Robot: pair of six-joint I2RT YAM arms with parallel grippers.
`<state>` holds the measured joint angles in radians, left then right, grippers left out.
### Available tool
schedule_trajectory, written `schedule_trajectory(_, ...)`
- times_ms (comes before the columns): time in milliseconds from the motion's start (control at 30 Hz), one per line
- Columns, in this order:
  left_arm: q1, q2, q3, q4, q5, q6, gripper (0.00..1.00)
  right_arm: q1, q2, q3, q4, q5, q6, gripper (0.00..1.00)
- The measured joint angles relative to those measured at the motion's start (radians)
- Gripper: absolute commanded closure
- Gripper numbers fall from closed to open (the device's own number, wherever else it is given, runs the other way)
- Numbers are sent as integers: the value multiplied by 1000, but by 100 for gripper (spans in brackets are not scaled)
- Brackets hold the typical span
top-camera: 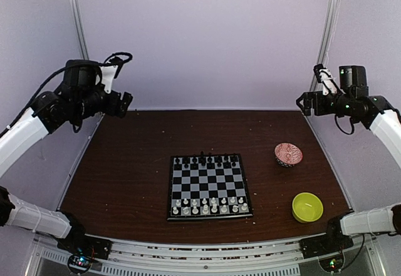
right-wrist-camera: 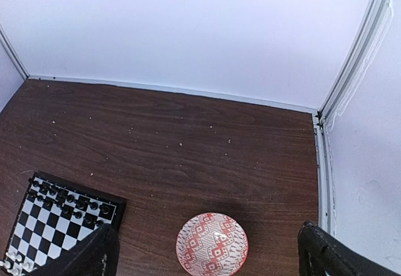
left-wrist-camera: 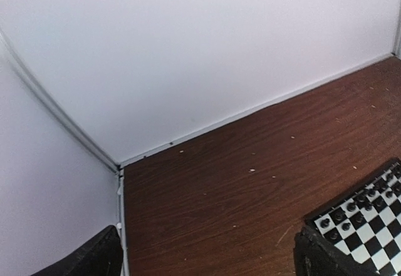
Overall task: Set up the chess pieces on the board
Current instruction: Reset both arms
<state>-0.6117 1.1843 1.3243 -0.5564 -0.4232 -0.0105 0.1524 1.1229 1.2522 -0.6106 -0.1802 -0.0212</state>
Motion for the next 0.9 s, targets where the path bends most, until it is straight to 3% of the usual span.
schedule_trajectory(100, 68, -42, -26, -5, -58, -72, 2, 0, -22, -17, 27, 23, 36, 0)
schedule_trajectory(300, 185, -69, -182, 3, -113, -177, 2, 0, -180, -224, 178, 52, 55, 0)
schedule_trajectory(600, 187, -152, -297, 78, -97, -151, 2, -1, -286, -466, 363, 91, 34, 0)
schedule_trajectory(900, 187, -205, -328, 154, -90, -116, 2, -9, -306, -479, 408, 94, 18, 0)
